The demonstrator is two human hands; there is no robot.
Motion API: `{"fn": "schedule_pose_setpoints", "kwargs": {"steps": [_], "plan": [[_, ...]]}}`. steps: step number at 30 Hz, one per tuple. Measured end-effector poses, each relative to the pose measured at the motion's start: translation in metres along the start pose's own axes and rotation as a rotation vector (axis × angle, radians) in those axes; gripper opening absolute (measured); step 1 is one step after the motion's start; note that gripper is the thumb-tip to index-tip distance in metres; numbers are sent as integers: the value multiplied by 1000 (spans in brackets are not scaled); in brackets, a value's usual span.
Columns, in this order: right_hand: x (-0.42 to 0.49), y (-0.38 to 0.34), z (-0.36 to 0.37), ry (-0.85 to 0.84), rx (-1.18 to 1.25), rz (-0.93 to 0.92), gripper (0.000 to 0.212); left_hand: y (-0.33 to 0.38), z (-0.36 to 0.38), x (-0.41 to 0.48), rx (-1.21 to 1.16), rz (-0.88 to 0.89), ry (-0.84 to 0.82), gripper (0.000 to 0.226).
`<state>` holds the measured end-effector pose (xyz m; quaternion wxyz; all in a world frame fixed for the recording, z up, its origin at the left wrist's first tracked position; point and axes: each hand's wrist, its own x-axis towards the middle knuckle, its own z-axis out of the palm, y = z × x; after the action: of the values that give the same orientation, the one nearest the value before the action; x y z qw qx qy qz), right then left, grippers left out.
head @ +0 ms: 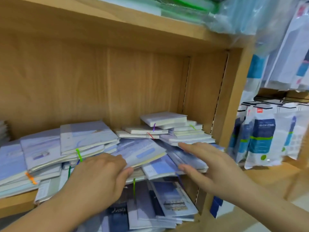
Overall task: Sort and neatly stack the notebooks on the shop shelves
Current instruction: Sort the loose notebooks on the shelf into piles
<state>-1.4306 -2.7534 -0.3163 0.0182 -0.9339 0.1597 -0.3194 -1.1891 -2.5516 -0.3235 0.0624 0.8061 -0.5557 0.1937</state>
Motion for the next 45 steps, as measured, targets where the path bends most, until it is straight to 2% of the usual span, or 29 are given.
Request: {"fn": "schedule_pose_setpoints", "kwargs": {"steps": [2, 3, 5, 7, 10, 11, 12, 14, 16, 20, 22, 24, 26, 27, 29, 30, 34, 37, 39, 42, 45], "plan": [[-11, 22, -9, 90, -90, 20, 59, 0, -3, 4, 7, -66, -47, 59], [-16, 35, -13, 47, -118, 68, 65, 0, -3, 6, 5, -95, -65, 55], [-27, 55, -17, -141, -107, 179, 85, 6, -8, 11, 25, -111, -98, 49], [-35, 71, -11, -237, -160, 185, 93, 17, -11, 13, 39, -76, -81, 43], [-31, 77, 3, -105, -210, 100, 72, 39, -11, 17, -117, 146, 139, 44], [-29, 78, 6, -56, -202, 82, 64, 47, -11, 19, -130, 220, 169, 49], [-26, 79, 8, -28, -197, 66, 59, 53, -11, 23, -123, 265, 120, 53], [-22, 81, 11, 6, -201, 46, 51, 59, -6, 32, -78, 246, 6, 53], [-21, 84, 13, 55, -222, 22, 46, 57, 2, 35, -62, 233, 43, 49], [-23, 80, 18, 42, -288, 0, 49, 56, 10, 35, -88, 255, 114, 47], [-17, 74, 12, -41, -237, 145, 48, 53, 13, 34, -117, 269, 142, 47], [-5, 72, -2, -206, -139, 324, 63, 48, 15, 32, -156, 256, 157, 42], [9, 68, -15, -272, -39, 376, 78, 42, 15, 29, -277, 220, 137, 33], [18, 65, -19, -215, -43, 358, 79, 39, 17, 28, -356, 188, 111, 33], [35, 57, -17, -77, -156, 260, 66, 35, 22, 28, -486, 172, 50, 35], [44, 52, -12, -74, -171, 210, 60, 35, 23, 28, -494, 181, 30, 36], [80, 44, 7, -282, -272, 104, 64, 34, 15, 28, -461, 235, -71, 45], [96, 49, 7, -300, -410, 2, 57, 26, -3, 32, -437, 271, -148, 43], [101, 50, 8, -304, -451, -90, 46, 24, -21, 47, -375, 273, -72, 45], [101, 53, 7, -272, -470, -207, 29, 25, -37, 87, -107, 376, 154, 42], [93, 53, 10, -102, -480, -304, 19, 21, -29, 123, 48, 418, 70, 39]]}}
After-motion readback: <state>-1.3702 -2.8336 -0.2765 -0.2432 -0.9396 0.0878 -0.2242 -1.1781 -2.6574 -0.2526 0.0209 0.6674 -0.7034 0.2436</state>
